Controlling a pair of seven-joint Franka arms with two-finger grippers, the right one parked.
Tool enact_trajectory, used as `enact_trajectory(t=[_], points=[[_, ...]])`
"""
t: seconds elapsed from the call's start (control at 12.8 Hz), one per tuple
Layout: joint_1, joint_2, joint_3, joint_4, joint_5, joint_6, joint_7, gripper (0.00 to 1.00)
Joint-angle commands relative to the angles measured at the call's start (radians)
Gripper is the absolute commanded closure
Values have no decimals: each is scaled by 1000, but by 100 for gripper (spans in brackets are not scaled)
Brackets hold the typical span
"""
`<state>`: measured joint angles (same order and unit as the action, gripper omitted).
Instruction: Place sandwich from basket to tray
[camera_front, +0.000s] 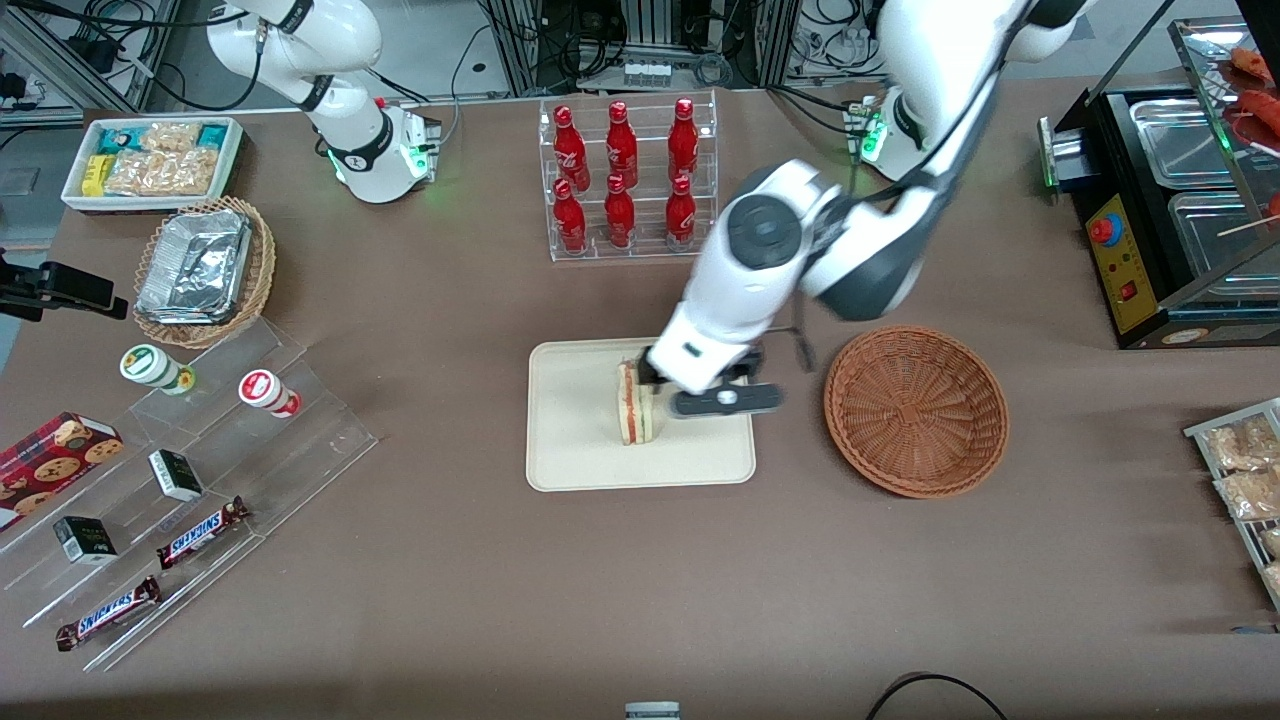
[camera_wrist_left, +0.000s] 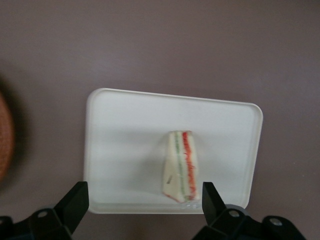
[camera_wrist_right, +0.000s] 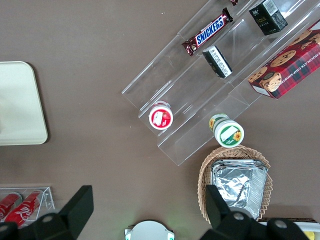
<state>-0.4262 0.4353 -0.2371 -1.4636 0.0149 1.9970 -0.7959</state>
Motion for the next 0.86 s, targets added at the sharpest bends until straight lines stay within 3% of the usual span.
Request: enact_trajectory(t=[0.0, 0.31, 0.78], points=[[102, -119, -5, -47, 39, -128, -10, 0], [236, -272, -5, -168, 43, -175, 133, 0], [405, -385, -5, -172, 25, -337, 495, 0]])
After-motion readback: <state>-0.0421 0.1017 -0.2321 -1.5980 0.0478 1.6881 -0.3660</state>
